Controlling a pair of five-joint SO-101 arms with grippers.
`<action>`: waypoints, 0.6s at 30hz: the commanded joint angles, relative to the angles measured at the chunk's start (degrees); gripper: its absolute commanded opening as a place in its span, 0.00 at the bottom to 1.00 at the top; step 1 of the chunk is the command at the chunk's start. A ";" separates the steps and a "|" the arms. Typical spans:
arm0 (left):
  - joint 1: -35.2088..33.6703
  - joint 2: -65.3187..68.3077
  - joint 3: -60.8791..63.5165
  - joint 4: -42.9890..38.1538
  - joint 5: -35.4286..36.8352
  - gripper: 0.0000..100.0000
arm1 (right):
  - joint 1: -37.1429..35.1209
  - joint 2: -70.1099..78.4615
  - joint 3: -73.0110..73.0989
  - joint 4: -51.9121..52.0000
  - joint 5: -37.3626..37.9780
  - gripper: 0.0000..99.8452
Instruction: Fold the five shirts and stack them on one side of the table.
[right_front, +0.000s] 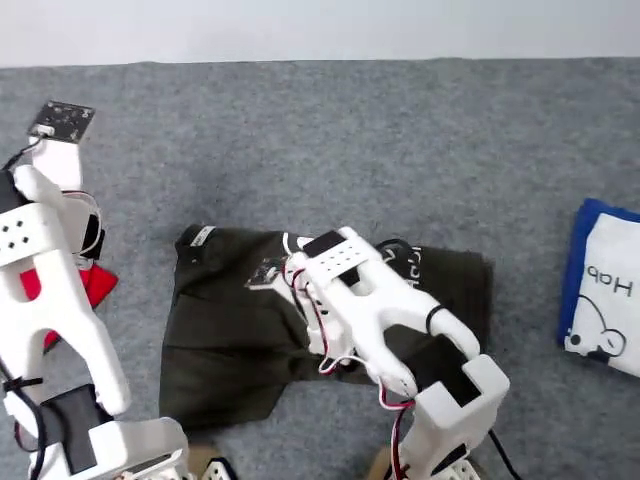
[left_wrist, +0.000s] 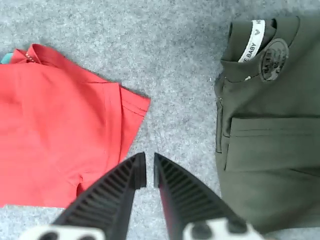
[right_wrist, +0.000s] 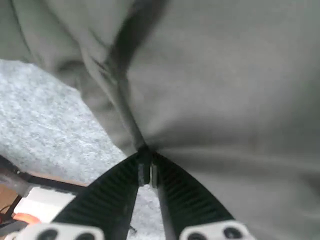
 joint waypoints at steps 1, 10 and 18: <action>-0.35 -2.64 -2.15 1.32 0.62 0.03 | -2.95 -1.27 -2.02 3.74 -0.26 0.01; -0.09 -2.64 -2.33 1.23 0.62 0.03 | 0.48 -4.79 -10.90 0.75 -0.26 0.01; 0.00 -2.55 -2.33 1.14 0.62 0.03 | -5.32 6.02 -11.08 -4.18 -2.55 0.01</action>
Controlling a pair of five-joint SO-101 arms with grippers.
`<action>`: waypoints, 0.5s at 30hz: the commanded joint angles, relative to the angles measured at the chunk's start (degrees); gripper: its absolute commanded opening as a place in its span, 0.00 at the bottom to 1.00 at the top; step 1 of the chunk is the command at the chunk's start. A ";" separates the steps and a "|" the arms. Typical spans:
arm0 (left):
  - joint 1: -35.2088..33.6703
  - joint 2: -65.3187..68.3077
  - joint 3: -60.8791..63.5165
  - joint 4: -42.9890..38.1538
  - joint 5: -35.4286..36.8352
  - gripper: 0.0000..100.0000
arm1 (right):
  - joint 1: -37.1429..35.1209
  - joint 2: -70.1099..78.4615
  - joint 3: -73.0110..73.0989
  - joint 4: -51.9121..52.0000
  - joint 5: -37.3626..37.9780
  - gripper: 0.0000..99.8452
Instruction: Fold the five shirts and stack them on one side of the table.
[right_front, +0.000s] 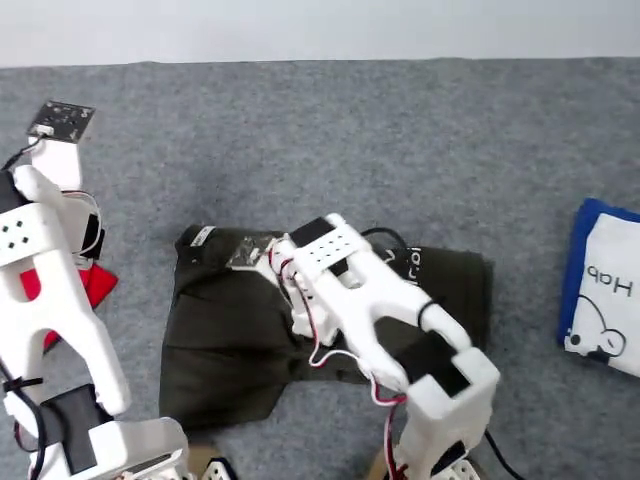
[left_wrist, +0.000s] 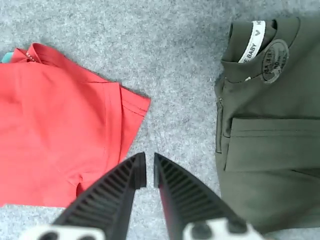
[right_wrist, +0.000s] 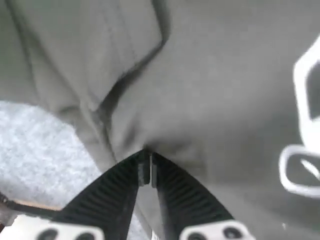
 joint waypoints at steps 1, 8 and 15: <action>0.00 -2.55 -2.33 1.14 0.53 0.03 | -4.70 2.24 -2.64 -0.40 -3.16 0.01; -0.18 -2.55 -2.33 1.14 0.53 0.03 | -12.44 2.95 -2.64 3.65 -4.22 0.01; -0.18 -2.55 -2.33 1.14 0.53 0.03 | -9.71 -2.95 -8.00 8.66 -3.87 0.01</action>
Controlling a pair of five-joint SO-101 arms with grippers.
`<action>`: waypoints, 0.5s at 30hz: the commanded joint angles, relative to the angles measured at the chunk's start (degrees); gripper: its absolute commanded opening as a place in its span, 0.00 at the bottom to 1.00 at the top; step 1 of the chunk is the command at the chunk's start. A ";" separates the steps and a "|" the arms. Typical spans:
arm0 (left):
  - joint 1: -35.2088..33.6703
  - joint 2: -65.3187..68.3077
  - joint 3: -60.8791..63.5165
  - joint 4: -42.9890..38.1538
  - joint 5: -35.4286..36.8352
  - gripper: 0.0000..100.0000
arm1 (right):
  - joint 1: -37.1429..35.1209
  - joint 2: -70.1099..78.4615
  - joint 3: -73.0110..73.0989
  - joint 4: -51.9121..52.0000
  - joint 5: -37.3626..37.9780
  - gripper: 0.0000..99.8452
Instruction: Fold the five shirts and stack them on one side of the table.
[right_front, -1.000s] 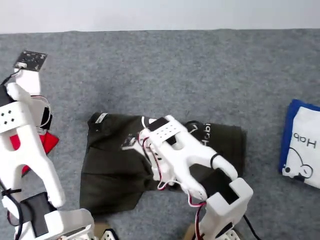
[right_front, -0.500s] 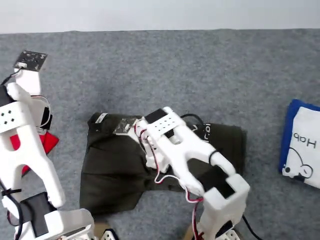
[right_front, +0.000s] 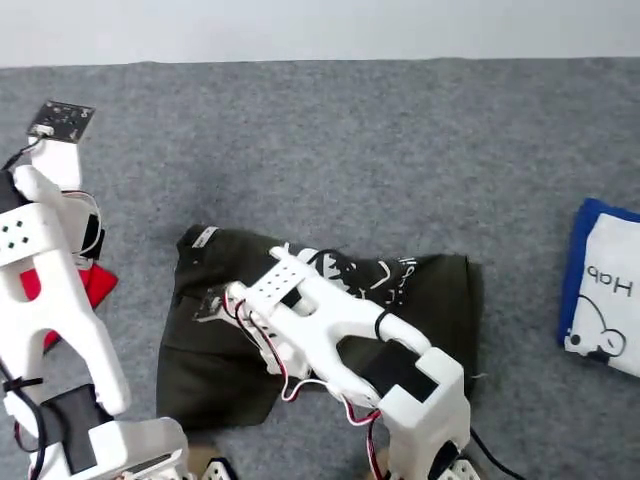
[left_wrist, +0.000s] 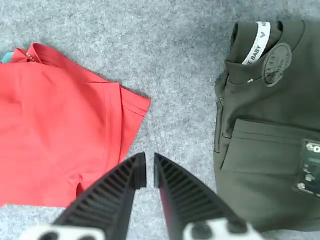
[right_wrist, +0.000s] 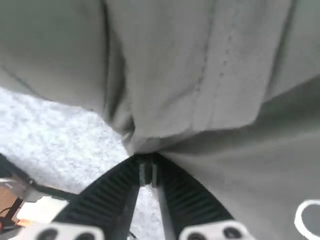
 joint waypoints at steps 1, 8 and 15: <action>-0.18 -2.55 -2.33 1.14 0.53 0.03 | 2.33 -5.76 -6.15 2.33 -0.26 0.01; -0.18 -2.55 -2.33 1.14 0.53 0.03 | 6.90 -6.46 -11.60 0.84 -0.26 0.01; -6.77 -4.13 -8.84 1.32 5.19 0.03 | 0.48 -6.55 -10.99 9.63 -0.62 0.01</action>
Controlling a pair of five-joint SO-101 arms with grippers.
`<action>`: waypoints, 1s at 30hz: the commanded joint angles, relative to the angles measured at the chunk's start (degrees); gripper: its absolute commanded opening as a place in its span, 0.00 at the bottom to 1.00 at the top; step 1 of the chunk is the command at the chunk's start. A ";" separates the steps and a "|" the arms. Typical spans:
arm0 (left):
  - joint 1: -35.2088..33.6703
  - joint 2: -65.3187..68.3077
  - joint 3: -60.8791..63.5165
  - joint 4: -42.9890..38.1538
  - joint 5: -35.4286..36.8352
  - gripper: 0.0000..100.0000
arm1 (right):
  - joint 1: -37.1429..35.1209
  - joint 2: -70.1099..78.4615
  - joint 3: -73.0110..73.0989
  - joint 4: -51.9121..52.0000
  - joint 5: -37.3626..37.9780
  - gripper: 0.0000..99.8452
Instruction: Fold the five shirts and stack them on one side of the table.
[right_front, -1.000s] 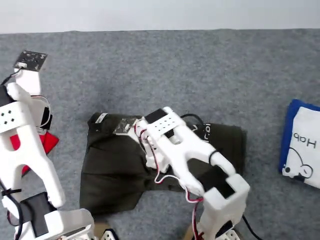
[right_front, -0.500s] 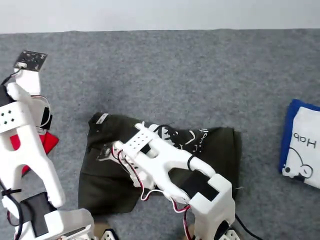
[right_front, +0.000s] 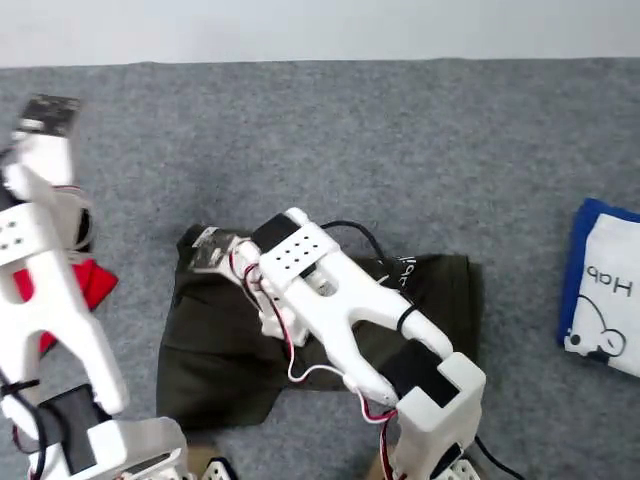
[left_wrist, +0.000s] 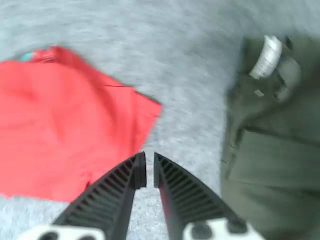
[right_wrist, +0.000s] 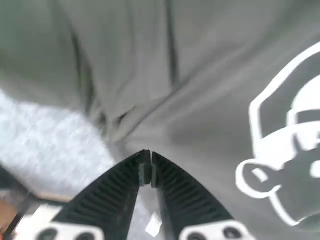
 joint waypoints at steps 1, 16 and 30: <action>-3.87 -4.75 -4.26 1.23 1.76 0.03 | -3.74 -2.95 -2.37 4.97 -0.44 0.01; -20.48 -19.25 10.68 1.14 -0.97 0.03 | -12.00 -6.55 -2.29 2.07 -10.02 0.01; -22.07 -19.34 11.82 1.14 -0.97 0.03 | -25.63 0.75 -2.29 -4.26 -10.20 0.13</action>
